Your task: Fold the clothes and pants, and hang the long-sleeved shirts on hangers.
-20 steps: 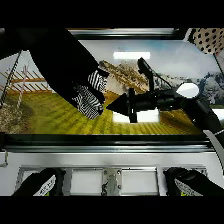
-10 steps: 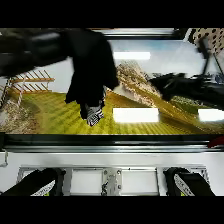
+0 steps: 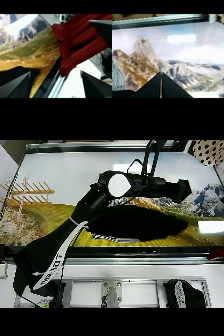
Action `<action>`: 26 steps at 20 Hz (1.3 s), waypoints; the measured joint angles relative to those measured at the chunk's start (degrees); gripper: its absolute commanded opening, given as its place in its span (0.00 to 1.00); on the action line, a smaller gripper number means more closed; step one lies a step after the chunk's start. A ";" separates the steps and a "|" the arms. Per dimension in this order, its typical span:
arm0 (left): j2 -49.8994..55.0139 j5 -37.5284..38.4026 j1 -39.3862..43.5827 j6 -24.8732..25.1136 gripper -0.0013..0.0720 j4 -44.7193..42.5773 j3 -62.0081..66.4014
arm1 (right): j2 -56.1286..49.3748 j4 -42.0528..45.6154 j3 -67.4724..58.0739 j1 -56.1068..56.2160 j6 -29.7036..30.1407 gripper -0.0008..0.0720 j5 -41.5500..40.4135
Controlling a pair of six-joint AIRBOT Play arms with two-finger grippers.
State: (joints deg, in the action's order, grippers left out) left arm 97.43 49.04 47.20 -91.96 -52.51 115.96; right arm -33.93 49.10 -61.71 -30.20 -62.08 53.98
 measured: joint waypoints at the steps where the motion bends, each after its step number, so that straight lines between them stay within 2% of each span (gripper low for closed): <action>1: -0.42 1.18 -1.86 -0.68 0.95 0.02 -1.09 | 0.24 0.33 0.00 -0.90 -0.28 0.04 0.39; 4: -6.40 5.60 -10.82 -1.97 0.95 -1.20 -11.10 | 0.66 0.92 0.00 -2.49 -0.81 0.04 1.14; 8: -20.31 8.81 -25.46 -2.54 0.95 -4.35 -34.67 | 0.81 1.31 0.35 -3.15 -1.01 0.04 1.95; 12: -31.02 8.37 -38.73 -2.49 0.95 -4.85 -59.28 | 0.28 1.49 1.09 -3.28 -1.18 0.04 2.78; 13: -32.41 7.23 -41.05 -0.96 0.95 -3.34 -64.30 | 0.02 1.51 1.31 -3.30 -1.18 0.04 2.86; 17: -32.02 3.10 -43.76 8.24 0.95 6.97 -75.01 | -1.49 1.55 2.56 -3.30 -1.18 0.04 4.09; 21: -25.00 0.79 -39.80 12.15 0.95 11.32 -73.35 | -3.78 6.12 3.85 -3.30 -2.34 0.04 5.90; 22: -23.02 0.35 -38.64 12.57 0.90 11.91 -72.02 | -4.42 9.14 4.31 -3.32 -3.43 0.04 6.45; 24: -18.91 -0.24 -36.74 13.05 0.40 12.33 -69.13 | -5.55 15.96 5.81 -3.41 -6.38 0.04 7.67; 25: -16.87 -0.46 -36.13 13.22 0.07 12.57 -67.56 | -6.10 19.02 7.10 -3.63 -7.67 0.05 8.35; 26: -15.17 -0.37 -35.69 13.27 0.04 12.72 -66.10 | -6.73 21.53 8.83 -4.00 -8.72 0.05 8.85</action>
State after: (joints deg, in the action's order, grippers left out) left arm 82.26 48.66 11.51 -78.70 -39.79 49.87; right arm -40.66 70.63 -52.88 -34.20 -70.81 62.83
